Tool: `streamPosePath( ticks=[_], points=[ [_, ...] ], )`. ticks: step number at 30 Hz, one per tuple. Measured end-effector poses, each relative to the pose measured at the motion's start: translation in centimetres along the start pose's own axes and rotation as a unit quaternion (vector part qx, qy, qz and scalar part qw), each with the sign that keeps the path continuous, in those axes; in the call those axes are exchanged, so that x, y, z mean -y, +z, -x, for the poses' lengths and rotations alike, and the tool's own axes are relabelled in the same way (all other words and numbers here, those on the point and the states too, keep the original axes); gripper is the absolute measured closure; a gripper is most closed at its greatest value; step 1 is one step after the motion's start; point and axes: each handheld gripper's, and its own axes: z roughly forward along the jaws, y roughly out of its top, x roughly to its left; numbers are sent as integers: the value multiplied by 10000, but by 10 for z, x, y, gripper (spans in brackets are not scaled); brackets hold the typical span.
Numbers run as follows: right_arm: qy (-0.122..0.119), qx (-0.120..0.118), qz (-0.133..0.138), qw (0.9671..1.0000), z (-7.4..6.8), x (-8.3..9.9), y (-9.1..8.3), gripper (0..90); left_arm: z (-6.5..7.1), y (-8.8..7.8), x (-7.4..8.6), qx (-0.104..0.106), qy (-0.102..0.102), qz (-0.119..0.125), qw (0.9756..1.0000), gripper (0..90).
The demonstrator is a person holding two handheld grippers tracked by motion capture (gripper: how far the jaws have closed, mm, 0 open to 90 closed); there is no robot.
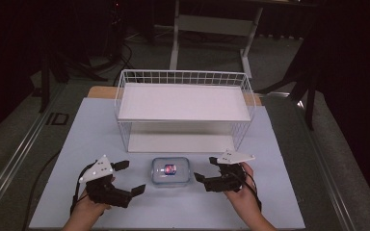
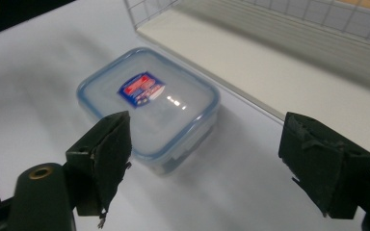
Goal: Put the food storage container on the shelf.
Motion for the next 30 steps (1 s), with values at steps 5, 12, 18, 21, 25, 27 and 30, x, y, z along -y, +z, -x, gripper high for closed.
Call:
streamPosePath(
  ticks=[5, 12, 18, 21, 25, 27, 30],
  points=[
    [425, -149, 62, 9990, 4, -5, 2, 151, -9, 6, -7, 240, -637, 55, 9977, 3],
    [618, -250, 235, 9975, 8, -9, 6, 128, -19, 22, -18, 317, -948, -331, 9944, 3],
    [993, -204, -113, 9948, 8, -8, 23, 113, -29, 49, -13, 72, -1364, -901, 9865, 3],
    [1527, -134, -170, 9880, 10, -4, 33, 113, -32, 61, -5, -132, -1704, -1030, 9799, 3],
    [1903, -317, -265, 9808, 11, 0, 42, 136, -35, 71, 4, -121, -2188, -1170, 9686, 3],
    [2147, -435, -339, 9751, 12, 2, 47, 137, -36, 74, 8, -34, -2380, -1225, 9635, 3],
    [2475, -563, -535, 9658, 13, 4, 55, 164, -36, 77, 13, 36, -2492, -1302, 9596, 4]
  ],
)
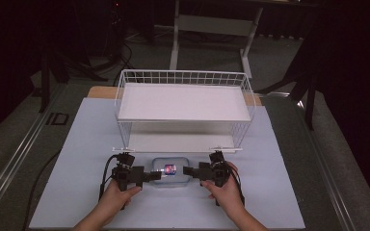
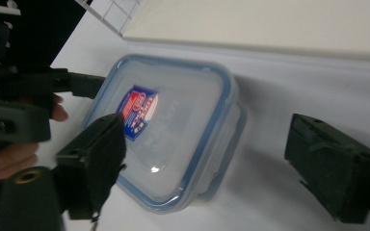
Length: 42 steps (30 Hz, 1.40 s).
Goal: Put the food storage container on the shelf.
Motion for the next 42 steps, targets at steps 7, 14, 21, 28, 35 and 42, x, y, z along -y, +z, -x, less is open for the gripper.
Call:
streamPosePath(
  ticks=[7, 14, 21, 28, 35, 42],
  points=[
    [372, -171, -257, 9988, 6, 1, 9, 212, -11, 4, 3, 166, -450, -88, 9988, 55],
    [770, -305, -525, 9952, 12, 2, 16, 284, -12, 11, 3, 351, -612, -216, 9973, 191],
    [928, -487, -617, 9926, 13, 2, 18, 371, -16, 17, 6, 499, -916, -448, 9935, 290],
    [1078, -549, -732, 9900, 12, 1, 16, 412, -16, 11, 4, 475, -1075, -348, 9925, 381],
    [1059, -406, -786, 9904, 4, 1, 9, 460, -4, 5, 2, 219, -1050, -447, 9932, 465],
    [892, -219, -687, 9934, -3, -1, 4, 469, 5, 5, 1, 52, -1138, -478, 9923, 472]
  ],
)
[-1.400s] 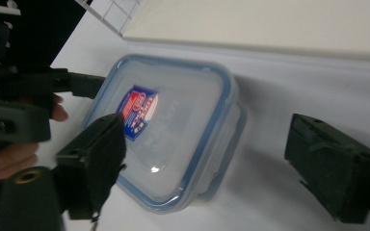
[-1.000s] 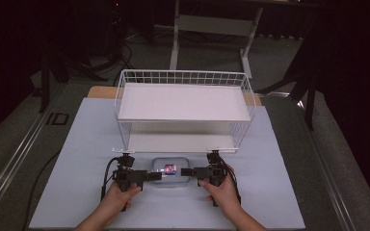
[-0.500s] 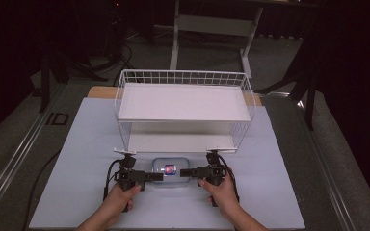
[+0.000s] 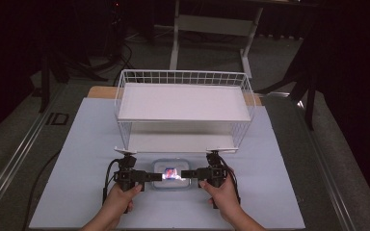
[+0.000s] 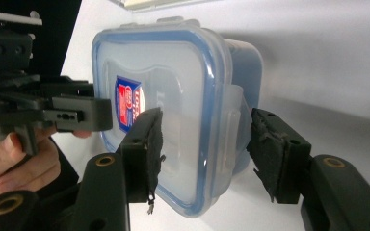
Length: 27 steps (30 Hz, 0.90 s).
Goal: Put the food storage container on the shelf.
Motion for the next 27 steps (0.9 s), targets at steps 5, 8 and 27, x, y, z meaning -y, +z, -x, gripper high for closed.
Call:
streamPosePath(
  ticks=[5, 8, 27],
  points=[
    [-49, 34, 212, 9998, -1, -7, -10, 471, 8, 3, -3, 30, 146, 15, 9999, 473],
    [-88, 41, 304, 9995, -1, -10, -15, 471, 13, 3, -9, 42, 251, 119, 9996, 474],
    [-188, 55, 774, 9968, 13, -35, -23, 468, 25, 15, -49, -165, 704, 636, 9954, 471]
  ],
)
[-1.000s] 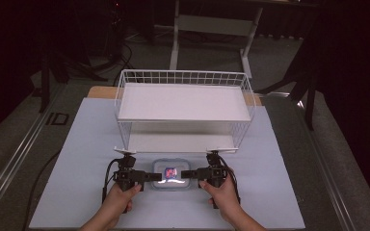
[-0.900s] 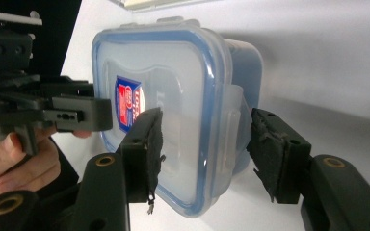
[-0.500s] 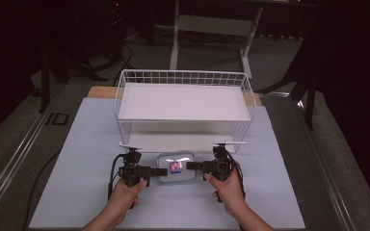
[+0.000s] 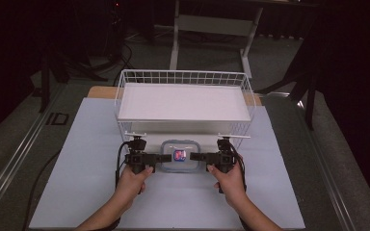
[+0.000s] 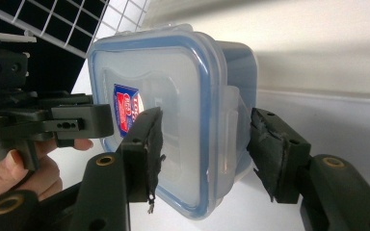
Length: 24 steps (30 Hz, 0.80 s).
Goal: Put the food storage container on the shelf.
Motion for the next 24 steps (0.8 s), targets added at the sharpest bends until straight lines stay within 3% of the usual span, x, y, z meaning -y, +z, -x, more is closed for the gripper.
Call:
streamPosePath(
  ticks=[3, 8, 13, 21, 24],
  points=[
    [-134, 80, 73, 9999, 3, -4, 5, 457, -1, 3, -4, -60, 72, 69, 9999, 469],
    [-75, 87, 126, 9999, 7, -7, 10, 457, -6, 9, -9, -109, 99, 95, 9998, 466],
    [-199, 182, 191, 9995, 9, -10, 15, 457, -13, 16, -12, -121, 60, 176, 9998, 456],
    [-241, 303, 240, 9990, 14, -16, 27, 456, -22, 25, -18, -178, 197, 219, 9994, 435],
    [-224, 217, 310, 9990, 19, -17, 28, 455, -19, 26, -22, -258, 317, 244, 9989, 435]
  ],
)
